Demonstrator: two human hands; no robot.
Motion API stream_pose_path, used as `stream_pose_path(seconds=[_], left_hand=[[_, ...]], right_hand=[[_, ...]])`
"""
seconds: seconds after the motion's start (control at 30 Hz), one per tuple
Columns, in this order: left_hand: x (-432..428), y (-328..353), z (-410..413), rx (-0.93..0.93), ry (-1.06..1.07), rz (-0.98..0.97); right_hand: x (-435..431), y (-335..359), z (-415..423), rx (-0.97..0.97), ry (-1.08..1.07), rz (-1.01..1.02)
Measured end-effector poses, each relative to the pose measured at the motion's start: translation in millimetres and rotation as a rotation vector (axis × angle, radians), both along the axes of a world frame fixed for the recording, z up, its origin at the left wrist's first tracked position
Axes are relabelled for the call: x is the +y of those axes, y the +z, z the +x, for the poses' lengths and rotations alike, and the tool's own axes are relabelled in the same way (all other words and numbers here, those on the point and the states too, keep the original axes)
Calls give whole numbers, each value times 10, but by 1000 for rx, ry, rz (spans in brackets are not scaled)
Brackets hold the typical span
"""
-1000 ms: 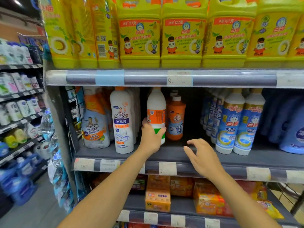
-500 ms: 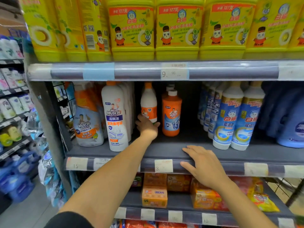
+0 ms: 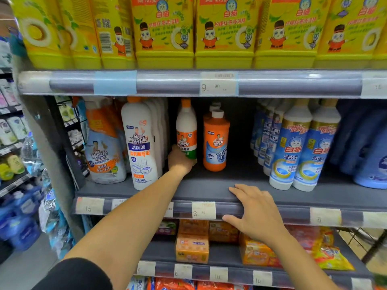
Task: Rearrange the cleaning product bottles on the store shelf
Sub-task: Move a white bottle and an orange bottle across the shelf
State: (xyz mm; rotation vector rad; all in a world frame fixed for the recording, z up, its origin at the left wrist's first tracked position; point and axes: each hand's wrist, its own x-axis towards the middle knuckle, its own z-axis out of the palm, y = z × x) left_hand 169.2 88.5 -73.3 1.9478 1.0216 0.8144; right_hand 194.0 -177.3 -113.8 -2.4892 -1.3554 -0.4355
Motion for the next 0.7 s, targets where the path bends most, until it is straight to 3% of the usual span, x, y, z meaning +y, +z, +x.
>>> stream_pose_path(seconds=[0.27, 0.53, 0.7], left_hand=[[12, -3, -13, 28, 13, 21], [-282, 32, -185, 46, -62, -143], [-837, 126, -629, 245, -214, 72]], right_hand=[[4, -5, 11, -1, 5, 0], [-4, 4, 35, 4, 52, 4], [-8, 26, 51, -8, 84, -10]])
